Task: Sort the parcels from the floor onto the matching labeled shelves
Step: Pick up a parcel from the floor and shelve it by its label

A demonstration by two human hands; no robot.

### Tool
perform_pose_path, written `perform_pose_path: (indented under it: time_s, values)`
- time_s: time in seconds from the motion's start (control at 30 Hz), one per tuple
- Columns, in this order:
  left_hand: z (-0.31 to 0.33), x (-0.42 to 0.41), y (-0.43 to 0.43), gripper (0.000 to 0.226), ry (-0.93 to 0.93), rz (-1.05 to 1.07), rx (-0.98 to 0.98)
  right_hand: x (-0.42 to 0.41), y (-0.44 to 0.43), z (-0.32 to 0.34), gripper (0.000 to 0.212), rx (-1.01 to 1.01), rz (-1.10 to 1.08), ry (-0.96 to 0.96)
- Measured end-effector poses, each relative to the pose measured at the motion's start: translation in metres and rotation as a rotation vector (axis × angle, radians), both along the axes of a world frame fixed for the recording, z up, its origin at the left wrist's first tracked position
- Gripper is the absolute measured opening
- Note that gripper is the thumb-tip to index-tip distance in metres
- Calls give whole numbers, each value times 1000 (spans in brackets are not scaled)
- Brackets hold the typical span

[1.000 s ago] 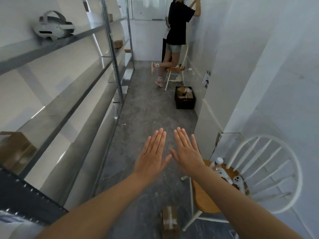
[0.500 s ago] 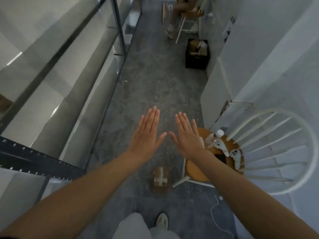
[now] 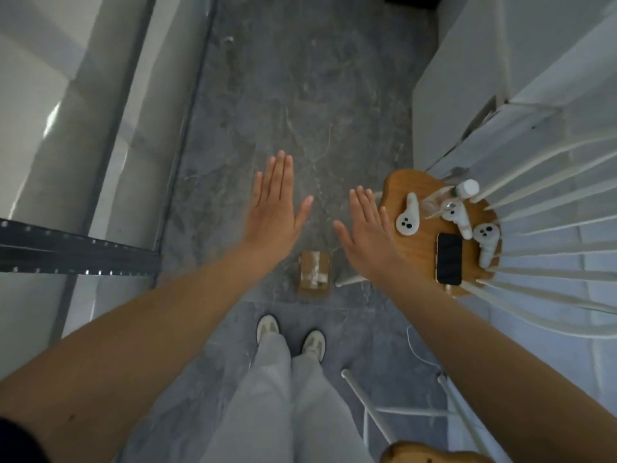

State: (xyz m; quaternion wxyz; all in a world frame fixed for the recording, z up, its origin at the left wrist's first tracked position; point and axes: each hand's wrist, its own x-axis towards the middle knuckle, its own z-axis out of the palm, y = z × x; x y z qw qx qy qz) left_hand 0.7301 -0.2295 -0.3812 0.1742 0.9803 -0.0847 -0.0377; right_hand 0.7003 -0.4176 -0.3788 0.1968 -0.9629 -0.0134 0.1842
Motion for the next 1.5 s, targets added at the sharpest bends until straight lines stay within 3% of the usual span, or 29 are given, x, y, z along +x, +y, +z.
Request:
perform_pose_path:
  time_s: [0.27,0.67,1.03,1.2,1.3,1.5]
  values:
    - [-149,-25,1,69,355,175,-133,-30,13,-136,67,109,-68,231]
    - [-348,-61,-21,60,728,399,-375,-37,5,-347,64,185,-289,485]
    - [-490,-57,-38,58,1013,634,-535,-17,9,-496,58,378,-846,541]
    - [-534,-57,-54,67,1059,860,-640,-2,11,-525,56,489,-1162,633]
    - [-542,-57,-60,73,1089,961,-769,0,22,-520,53,679,-1367,680]
    - [-500,-49,-56,74,1137,942,-788,0,29,-484,53,757,-1430,662]
